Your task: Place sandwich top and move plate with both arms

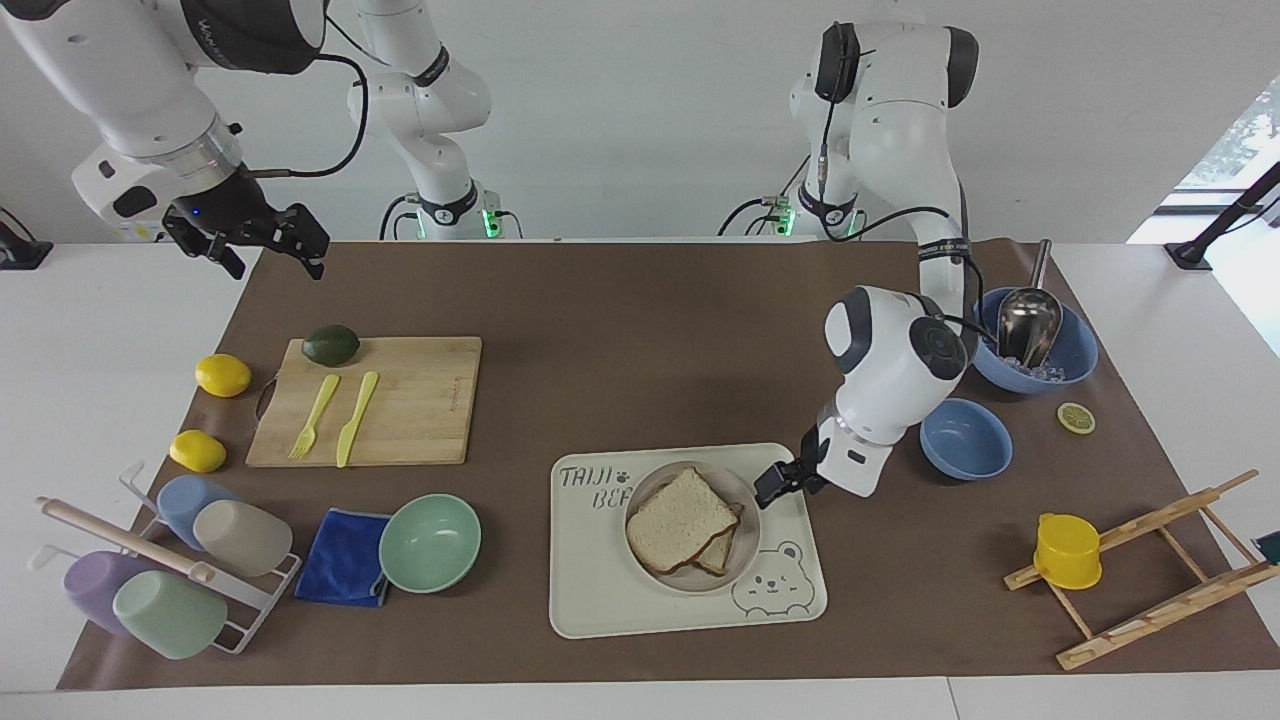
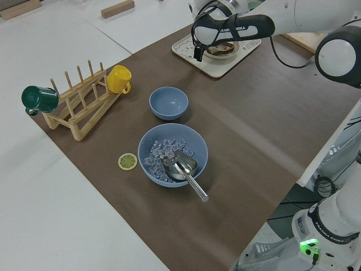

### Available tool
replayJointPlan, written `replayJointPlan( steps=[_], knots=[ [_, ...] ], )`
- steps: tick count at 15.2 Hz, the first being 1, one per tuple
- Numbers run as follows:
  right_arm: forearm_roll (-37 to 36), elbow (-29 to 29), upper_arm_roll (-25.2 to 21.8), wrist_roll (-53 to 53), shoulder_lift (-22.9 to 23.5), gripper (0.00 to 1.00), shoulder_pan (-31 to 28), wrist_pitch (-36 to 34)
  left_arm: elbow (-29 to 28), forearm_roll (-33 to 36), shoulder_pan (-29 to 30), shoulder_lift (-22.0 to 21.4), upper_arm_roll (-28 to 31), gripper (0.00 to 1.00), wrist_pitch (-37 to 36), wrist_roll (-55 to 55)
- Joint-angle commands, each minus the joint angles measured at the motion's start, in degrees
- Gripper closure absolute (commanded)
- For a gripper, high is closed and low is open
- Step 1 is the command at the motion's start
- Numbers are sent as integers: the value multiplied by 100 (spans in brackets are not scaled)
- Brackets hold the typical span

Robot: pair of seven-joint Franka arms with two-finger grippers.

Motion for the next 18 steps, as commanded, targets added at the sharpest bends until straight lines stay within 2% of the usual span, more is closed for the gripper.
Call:
replayJointPlan(
  steps=[1, 7, 12, 18],
  knots=[
    [-44, -96, 35, -127, -95, 0, -61, -13, -198, 106, -4, -459, 343, 0, -365, 15],
    [-44, -96, 35, -127, -95, 0, -61, -13, -198, 974, 40, -1065, 590, 0, -1252, 42],
    [-44, -96, 35, -127, -95, 0, -61, -13, -198, 1512, 197, -1338, 617, 0, -1710, 50],
    [-44, -96, 35, -127, -95, 0, -61, -13, -321, 1644, 909, -2356, 485, 0, -2729, 1156]
  ],
)
